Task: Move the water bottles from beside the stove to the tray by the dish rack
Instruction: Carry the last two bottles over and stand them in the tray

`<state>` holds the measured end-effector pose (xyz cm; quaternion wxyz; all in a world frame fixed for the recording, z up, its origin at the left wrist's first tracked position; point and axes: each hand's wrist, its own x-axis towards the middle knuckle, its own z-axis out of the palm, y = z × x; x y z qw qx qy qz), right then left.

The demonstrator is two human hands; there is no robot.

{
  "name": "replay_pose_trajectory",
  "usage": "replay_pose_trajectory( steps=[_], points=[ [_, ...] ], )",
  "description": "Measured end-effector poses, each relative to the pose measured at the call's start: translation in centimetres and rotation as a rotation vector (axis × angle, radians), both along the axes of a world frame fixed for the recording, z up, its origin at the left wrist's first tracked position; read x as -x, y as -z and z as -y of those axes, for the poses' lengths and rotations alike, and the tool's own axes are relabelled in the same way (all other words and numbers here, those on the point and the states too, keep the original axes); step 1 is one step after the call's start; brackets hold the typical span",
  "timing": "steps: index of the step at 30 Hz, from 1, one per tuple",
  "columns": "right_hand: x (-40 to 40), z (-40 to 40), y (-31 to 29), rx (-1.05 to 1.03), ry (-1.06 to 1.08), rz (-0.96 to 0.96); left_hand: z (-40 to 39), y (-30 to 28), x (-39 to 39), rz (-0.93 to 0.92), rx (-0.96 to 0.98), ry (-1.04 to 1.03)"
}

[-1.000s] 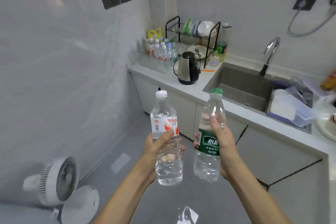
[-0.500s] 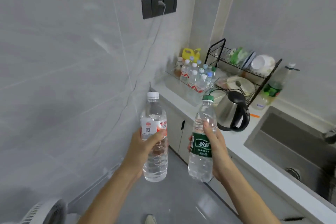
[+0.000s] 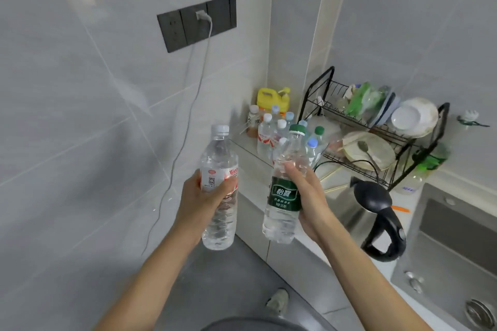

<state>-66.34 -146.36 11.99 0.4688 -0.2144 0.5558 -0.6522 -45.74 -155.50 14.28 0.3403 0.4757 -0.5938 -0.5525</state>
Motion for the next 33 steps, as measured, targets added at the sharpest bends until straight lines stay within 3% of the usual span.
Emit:
replay_pose_trajectory(
  steps=[4, 9, 18, 27, 33],
  points=[
    [4.5, 7.0, -0.1, -0.023, -0.071, -0.126, 6.9, 0.1, 3.9, 0.083, 0.022, -0.025],
    [9.6, 14.2, -0.7, -0.052, -0.169, -0.421, 13.6, 1.0, 8.0, 0.162, 0.094, -0.054],
    [13.2, 23.1, 0.3, -0.139, -0.143, -0.850, 22.4, 2.1, 12.5, 0.190, 0.189, 0.071],
    [13.3, 26.9, 3.0, -0.344, -0.070, -0.970, 30.8, 4.2, 16.5, 0.402, 0.325, 0.345],
    [12.4, 27.0, 5.5, -0.462, -0.034, -1.096, 33.9, 7.3, 17.8, 0.418, 0.320, 0.554]
  ],
)
